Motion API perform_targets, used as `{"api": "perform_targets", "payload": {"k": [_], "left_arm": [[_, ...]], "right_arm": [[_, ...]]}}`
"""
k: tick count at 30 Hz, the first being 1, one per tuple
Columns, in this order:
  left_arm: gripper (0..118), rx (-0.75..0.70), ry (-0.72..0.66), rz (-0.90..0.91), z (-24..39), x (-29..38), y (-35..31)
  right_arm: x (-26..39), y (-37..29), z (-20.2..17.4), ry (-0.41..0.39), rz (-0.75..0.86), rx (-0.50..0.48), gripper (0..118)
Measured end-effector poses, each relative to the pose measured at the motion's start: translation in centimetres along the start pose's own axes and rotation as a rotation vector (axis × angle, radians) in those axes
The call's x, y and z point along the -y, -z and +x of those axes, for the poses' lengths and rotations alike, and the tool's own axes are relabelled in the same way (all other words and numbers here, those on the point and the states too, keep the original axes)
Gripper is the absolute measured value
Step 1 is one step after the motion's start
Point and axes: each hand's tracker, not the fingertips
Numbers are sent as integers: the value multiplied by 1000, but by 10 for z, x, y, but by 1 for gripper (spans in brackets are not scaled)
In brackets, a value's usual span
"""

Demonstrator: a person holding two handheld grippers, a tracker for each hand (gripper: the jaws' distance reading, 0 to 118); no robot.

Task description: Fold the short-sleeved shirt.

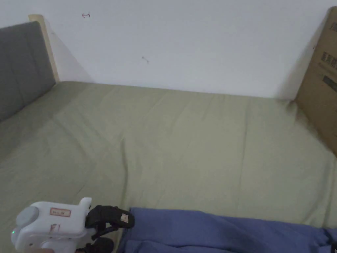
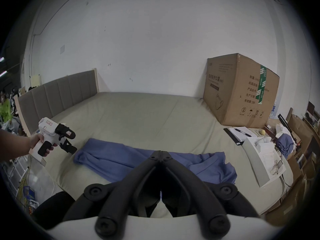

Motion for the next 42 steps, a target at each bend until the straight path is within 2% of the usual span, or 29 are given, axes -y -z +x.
{"api": "perform_targets", "payload": {"k": [2, 7, 11, 13, 15, 16, 17, 18, 19, 20, 21, 22, 26, 27, 31, 32, 35, 36, 39, 41, 42], "left_arm": [[118, 5, 6, -18, -23, -13, 8], [118, 65, 22, -28, -19, -24, 21], [118, 233, -51, -136, -16, -23, 56], [118, 178, 21, -115, -7, -22, 68], [117, 181, 12, -95, -5, -21, 71], [102, 143, 6, -46, -5, -20, 65], [24, 69, 25, 0, -6, -21, 60], [2, -133, 47, 33, -5, -19, 61], [2, -276, 70, 35, -9, -18, 55], [2, -119, 22, 12, -10, -17, 49], [2, -107, 15, 34, -2, -16, 38], [2, -216, 87, 71, 14, -11, 34], [2, -505, 199, 111, 50, 4, -9], [2, -646, 275, 129, 60, 7, -21], [2, -1060, 355, 162, 89, 19, -32], [2, -1106, 384, 161, 97, 22, -29], [2, -1131, 502, 130, 132, 36, 10], [2, -1074, 526, 104, 145, 40, 27], [2, -816, 417, 55, 165, 46, 83], [4, -731, 403, -29, 169, 48, 125], [9, -681, 376, -40, 171, 52, 146]], "right_arm": [[0, 8, -2, -8, -25, -12, 0], [0, 19, -12, -6, -61, -36, 0], [-1, 23, -20, -18, -72, -56, 0], [-2, 24, -22, -36, -80, -65, 0], [-2, 21, -24, -45, -82, -72, 0], [-3, 20, -24, -49, -83, -76, 0], [-2, 20, -24, -52, -83, -79, 0], [-2, 19, -24, -52, -85, -82, 0], [-2, 19, -24, -48, -89, -86, 0], [-2, 20, -24, -44, -94, -91, 0], [-1, 21, -23, -42, -98, -97, 0], [-1, 21, -24, -41, -99, -99, 0], [-1, 19, -22, -14, -92, -124, 0], [1, 18, -20, 3, -84, -134, 0], [7, 15, -13, 52, -74, -152, 0], [9, 13, -11, 61, -74, -152, 0], [15, 6, 0, 87, -69, -151, 0], [18, 3, 5, 97, -68, -148, 0], [26, -9, 24, 184, -74, -154, 0], [30, -16, 35, 207, -79, -133, 0], [32, -19, 41, 213, -79, -122, 0]]}}
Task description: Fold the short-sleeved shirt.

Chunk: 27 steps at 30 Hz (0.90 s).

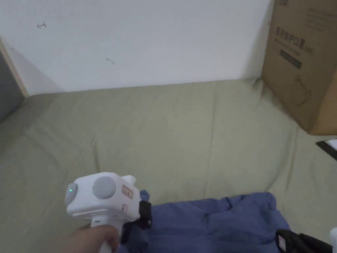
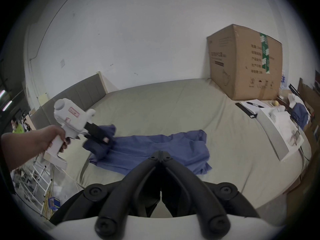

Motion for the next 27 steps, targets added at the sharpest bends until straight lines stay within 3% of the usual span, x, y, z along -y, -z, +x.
{"api": "perform_targets", "payload": {"k": [1, 2, 3, 4, 10, 12, 13, 15, 16, 17, 20, 27], "left_arm": [[26, 53, -5, -17, 12, 0, 11], [67, 95, -3, -41, 20, 0, 18], [99, 133, -1, -70, 28, 0, 24], [117, 149, 0, -75, 33, 2, 24], [115, 156, -42, 86, -4, 2, -32], [111, 144, -136, 113, -32, 6, -48], [99, 131, -163, 124, -41, 10, -51], [12, 54, -156, 170, -51, 17, -50], [0, -5, -130, 158, -50, 18, -44], [0, -83, -104, 148, -49, 22, -36], [0, 54, -63, 74, -40, 23, -3], [0, 60, 67, 11, 39, 30, 61]], "right_arm": [[1, -3, 6, 4, 1, 15, 0], [1, -5, 10, 5, 2, 26, 0], [1, -7, 14, 8, 2, 38, 0], [0, -8, 18, 13, 4, 47, 0], [0, -4, 30, 49, 12, 54, 0], [0, -2, 29, 58, 13, 41, 0], [1, -2, 29, 58, 14, 37, 0], [2, 0, 26, 50, 12, 29, 0], [2, 1, 25, 45, 9, 25, 0], [3, 1, 25, 39, 3, 19, 0], [5, 1, 23, 21, -6, 11, 0], [9, 0, 21, -8, -33, 35, 0]]}}
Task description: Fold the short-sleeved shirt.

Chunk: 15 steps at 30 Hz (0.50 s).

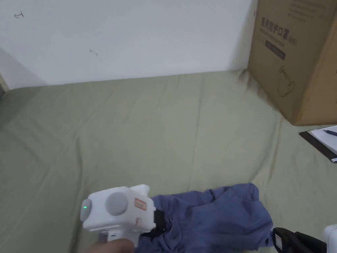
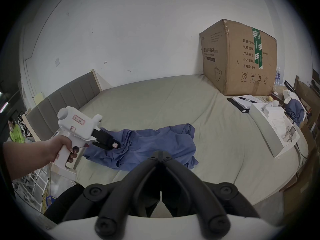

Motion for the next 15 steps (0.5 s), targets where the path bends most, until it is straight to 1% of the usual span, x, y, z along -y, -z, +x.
{"api": "perform_targets", "payload": {"k": [1, 2, 5, 6, 7, 8, 9, 11, 13, 14, 15], "left_arm": [[0, 12, -1, 2, 8, 1, 1], [0, 79, -28, 4, 16, 3, 2], [0, 409, -170, -38, 31, 9, -2], [0, 526, -182, -56, 35, 11, -4], [0, 601, -181, -67, 37, 12, -8], [0, 639, -166, -58, 37, 13, -16], [0, 638, -138, -28, 35, 13, -29], [0, 587, -61, 68, 13, 10, -60], [0, 454, -50, 145, -19, 5, -90], [0, 358, -61, 174, -43, 3, -103], [0, 277, -42, 177, -67, 2, -113]], "right_arm": [[0, 0, -1, -5, -2, 5, 0], [1, -1, -2, -9, -3, 10, 0], [1, -1, -4, -8, -8, 8, 0], [1, 0, -4, -5, -9, 6, 0], [1, 0, -5, -2, -9, 2, 0], [0, 0, -6, 0, -8, -3, 0], [-2, 0, -7, 0, -9, -6, 0], [-5, 1, -8, -4, -4, -8, 0], [-8, 1, -10, -10, 2, -7, 0], [-8, 3, -11, -13, 2, -8, 0], [-9, 5, -12, -16, 0, -10, 0]]}}
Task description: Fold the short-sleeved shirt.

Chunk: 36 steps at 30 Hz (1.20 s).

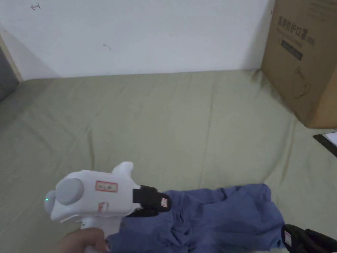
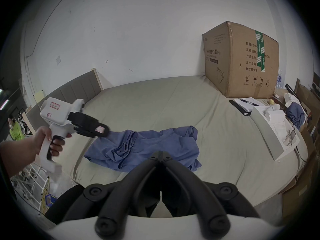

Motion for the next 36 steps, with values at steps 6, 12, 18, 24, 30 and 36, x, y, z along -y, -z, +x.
{"api": "perform_targets", "payload": {"k": [6, 12, 18, 24, 30, 36], "left_arm": [[118, 117, -184, -66, -102, 3, -43], [118, 437, -526, -79, -164, 23, 8], [118, 597, -556, -93, -145, 19, 78], [15, 136, -319, -25, -110, 11, 69], [15, -110, -164, -44, -97, -1, -20], [15, -733, 148, -85, -49, -8, -68]], "right_arm": [[-1, 16, -17, -23, -42, -14, 0], [-11, 18, -41, -115, -34, -25, 0], [-25, 18, -48, -127, -40, -26, 0], [-27, 23, -49, -129, -45, -8, 0], [-27, 24, -46, -117, -38, -33, 0], [-21, 20, -39, -83, -13, -58, 0]]}}
